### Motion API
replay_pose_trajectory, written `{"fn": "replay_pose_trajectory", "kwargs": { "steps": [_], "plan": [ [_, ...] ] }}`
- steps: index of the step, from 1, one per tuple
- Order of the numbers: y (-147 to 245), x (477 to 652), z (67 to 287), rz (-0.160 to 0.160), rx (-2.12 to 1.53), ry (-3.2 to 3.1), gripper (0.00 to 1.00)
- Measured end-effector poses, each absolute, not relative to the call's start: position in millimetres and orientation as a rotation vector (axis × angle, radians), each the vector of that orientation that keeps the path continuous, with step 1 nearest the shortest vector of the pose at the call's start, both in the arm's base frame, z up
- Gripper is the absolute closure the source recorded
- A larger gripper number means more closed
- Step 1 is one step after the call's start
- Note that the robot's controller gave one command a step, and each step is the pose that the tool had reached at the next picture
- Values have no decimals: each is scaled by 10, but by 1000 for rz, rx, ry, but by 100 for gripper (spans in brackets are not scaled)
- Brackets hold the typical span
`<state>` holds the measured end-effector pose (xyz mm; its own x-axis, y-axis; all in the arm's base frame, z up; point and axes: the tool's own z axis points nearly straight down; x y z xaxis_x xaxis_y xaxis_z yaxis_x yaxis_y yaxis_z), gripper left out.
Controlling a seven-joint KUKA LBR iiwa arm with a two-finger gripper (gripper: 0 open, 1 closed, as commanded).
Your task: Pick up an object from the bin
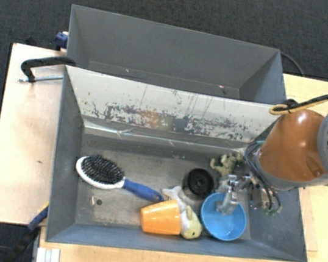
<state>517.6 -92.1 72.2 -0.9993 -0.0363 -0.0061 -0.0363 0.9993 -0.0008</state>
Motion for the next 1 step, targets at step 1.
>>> {"fn": "replay_pose_trajectory", "kwargs": {
  "steps": [1],
  "plan": [
    [-768,5286,2489,-3,-50,3126,100]
  ]
}}
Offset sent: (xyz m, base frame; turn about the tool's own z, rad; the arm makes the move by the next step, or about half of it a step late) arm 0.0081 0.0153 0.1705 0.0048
